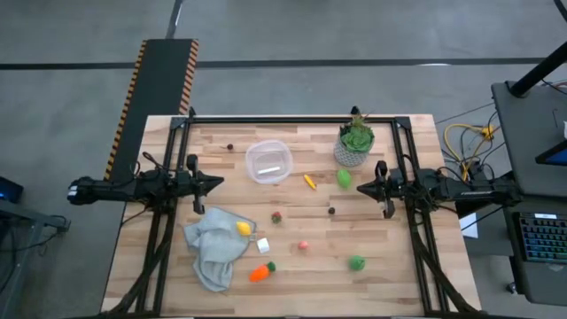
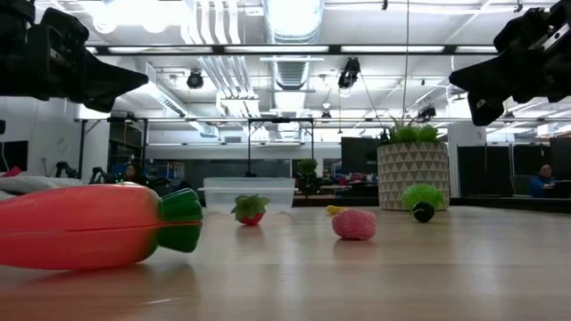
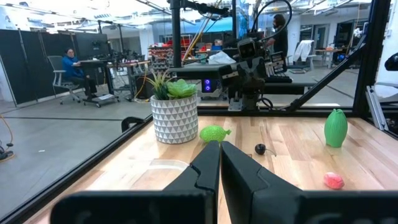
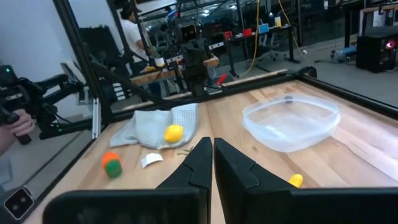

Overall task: Pick and placing Produce into tupperware
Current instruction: Put the green melon into the transparent bin

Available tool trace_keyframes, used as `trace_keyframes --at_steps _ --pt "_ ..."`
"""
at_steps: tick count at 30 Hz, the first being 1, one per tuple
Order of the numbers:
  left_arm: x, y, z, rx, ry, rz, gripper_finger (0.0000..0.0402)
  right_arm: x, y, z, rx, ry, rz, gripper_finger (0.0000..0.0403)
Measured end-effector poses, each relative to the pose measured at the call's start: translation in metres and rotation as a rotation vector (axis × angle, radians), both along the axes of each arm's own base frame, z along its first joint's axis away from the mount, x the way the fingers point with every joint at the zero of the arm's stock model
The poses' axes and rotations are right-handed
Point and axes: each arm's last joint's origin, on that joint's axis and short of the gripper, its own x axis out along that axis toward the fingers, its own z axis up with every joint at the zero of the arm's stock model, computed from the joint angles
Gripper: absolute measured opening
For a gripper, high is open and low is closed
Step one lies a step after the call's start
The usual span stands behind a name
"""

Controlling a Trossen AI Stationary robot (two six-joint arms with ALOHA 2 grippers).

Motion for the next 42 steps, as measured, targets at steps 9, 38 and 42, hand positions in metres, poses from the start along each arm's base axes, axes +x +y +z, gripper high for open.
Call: trace_keyframes --at_steps 9,38,42 --pt "0.000 0.000 0.005 -0.003 -0.055 0.004 0.0000 0.000 0.000 0.004 0.008 -0.037 0.001 0.0009" --pt "0.000 -0.001 0.007 0.122 -0.055 -0.030 0.0000 0.047 -0.008 0.145 0.010 0.307 -0.317 0.0252" --pt "0.000 -0.001 0.007 0.120 -0.046 -0.030 0.0000 0.074 -0.009 0.164 0.128 0.507 -0.415 0.0249"
